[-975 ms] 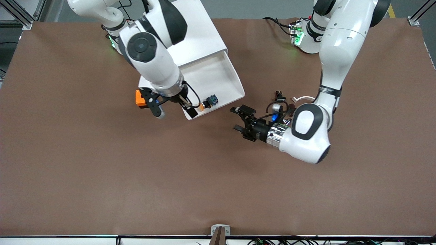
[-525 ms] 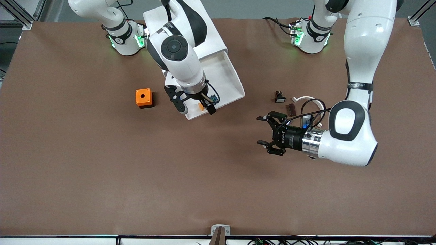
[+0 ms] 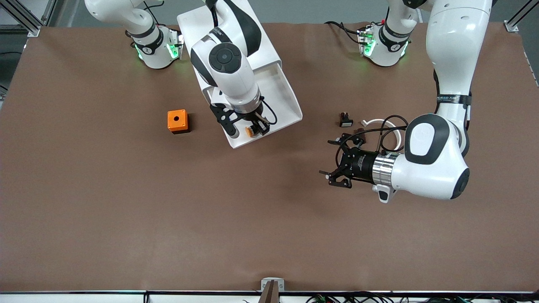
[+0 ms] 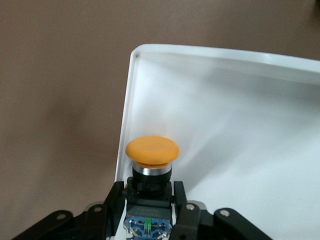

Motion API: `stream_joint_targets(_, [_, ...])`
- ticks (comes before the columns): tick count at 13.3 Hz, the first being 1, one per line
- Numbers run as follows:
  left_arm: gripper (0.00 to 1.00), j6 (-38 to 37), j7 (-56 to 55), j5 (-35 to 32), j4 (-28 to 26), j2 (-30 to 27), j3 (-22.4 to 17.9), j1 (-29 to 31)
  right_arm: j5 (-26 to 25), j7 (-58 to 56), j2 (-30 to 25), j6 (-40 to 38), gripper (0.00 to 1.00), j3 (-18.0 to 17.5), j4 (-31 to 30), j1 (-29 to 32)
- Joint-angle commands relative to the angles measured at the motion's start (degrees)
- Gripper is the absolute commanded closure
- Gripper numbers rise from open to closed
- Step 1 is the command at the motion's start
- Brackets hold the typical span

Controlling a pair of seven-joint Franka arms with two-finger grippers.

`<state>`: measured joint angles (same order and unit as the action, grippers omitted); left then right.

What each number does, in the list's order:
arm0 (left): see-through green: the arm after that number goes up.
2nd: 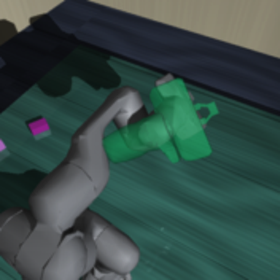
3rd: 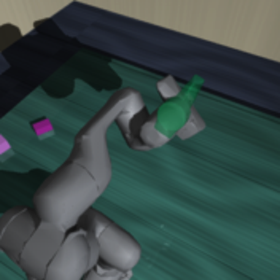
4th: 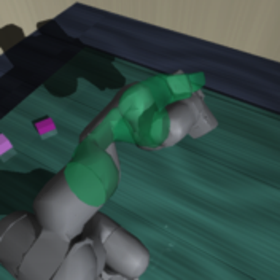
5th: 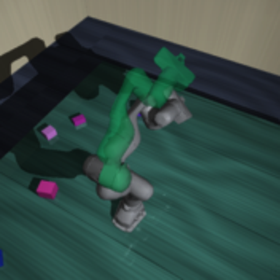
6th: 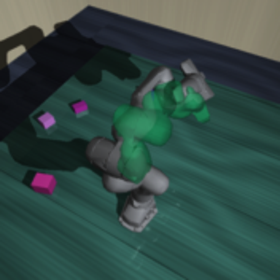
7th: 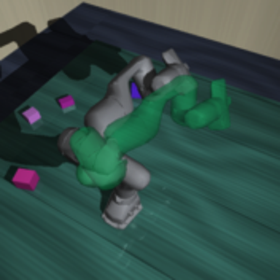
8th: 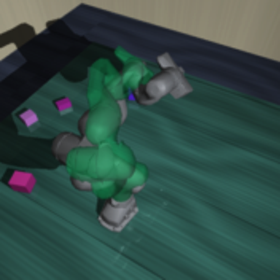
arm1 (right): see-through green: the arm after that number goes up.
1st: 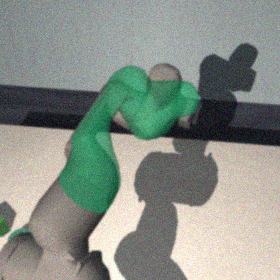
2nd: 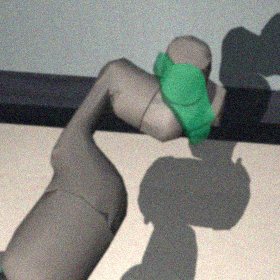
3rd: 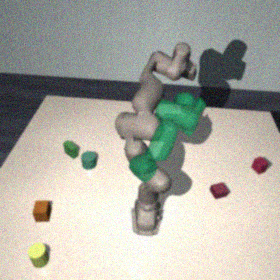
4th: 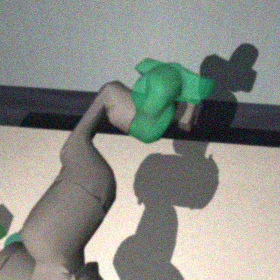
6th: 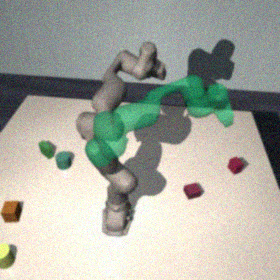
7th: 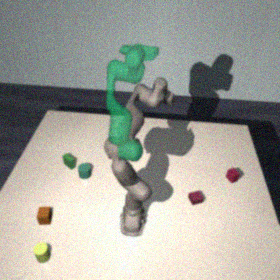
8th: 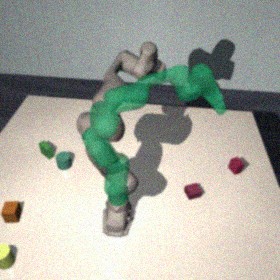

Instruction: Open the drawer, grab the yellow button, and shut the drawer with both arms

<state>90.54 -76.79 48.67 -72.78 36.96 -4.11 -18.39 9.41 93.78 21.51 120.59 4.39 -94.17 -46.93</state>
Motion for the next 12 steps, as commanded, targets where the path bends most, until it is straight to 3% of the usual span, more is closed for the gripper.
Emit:
stream_joint_targets(1, [0.01, 0.5, 10.5, -2.6, -0.7, -0.2, -0.1, -0.6, -0.5, -4.3, -0.9, -0.5, 1.0, 0.6, 0.4, -0.1])
stream_joint_targets(5, [0.01, 6.7, 23.3, -7.4, -0.9, 0.6, 0.1, -3.6, -0.2, -17.0, -1.1, -9.2, 1.0, 0.8, 5.5, 5.5])
stream_joint_targets(10, [0.01, 14.0, 23.4, -25.2, -1.0, 0.7, 0.2, -12.9, 0.1, -43.8, -0.9, -13.4, 1.0, 0.8, 8.8, 17.6])
stream_joint_targets(12, [0.01, 14.3, 22.5, -27.6, -1.0, 0.7, 0.1, -16.5, 0.1, -53.5, -0.6, -13.4, 1.0, 0.8, 8.7, 22.6])
